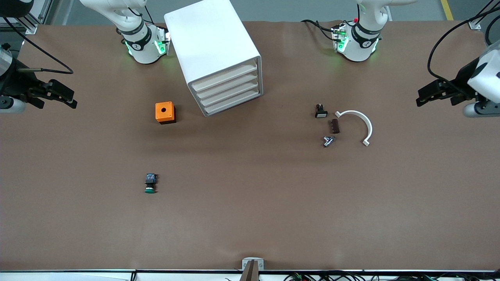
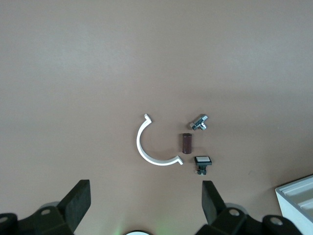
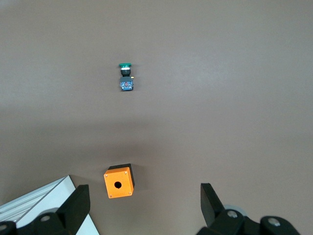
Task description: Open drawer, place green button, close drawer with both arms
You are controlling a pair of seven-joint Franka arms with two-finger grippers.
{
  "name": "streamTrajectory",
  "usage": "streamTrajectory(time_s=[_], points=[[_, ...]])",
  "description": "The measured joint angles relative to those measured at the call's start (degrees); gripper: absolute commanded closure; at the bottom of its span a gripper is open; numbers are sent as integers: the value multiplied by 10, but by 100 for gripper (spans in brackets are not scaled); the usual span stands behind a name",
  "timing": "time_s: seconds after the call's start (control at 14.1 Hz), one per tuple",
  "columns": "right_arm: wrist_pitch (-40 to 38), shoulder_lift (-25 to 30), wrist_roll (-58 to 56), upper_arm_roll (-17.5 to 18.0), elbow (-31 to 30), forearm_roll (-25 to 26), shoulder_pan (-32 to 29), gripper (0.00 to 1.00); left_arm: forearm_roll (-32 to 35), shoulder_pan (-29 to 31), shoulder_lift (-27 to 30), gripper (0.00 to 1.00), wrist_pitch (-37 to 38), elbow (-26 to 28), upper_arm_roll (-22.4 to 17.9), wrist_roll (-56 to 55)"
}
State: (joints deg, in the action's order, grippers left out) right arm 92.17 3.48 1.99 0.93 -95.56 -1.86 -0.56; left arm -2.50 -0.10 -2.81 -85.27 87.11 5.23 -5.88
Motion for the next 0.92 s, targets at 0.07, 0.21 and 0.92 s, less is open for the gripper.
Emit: streamTrajectory(time_s=[0.07, 0.21, 0.92], points=[[-1, 0, 0, 0, 0, 0, 0, 0, -9, -9, -6, 0, 0, 0, 1, 0], [-1, 0, 0, -1, 2, 0, -1, 0, -36, -23, -22, 0, 0, 0, 5, -6], [11, -81, -3, -3, 7, 1, -2, 0, -113, -161, -139, 0, -5, -15, 41, -286]])
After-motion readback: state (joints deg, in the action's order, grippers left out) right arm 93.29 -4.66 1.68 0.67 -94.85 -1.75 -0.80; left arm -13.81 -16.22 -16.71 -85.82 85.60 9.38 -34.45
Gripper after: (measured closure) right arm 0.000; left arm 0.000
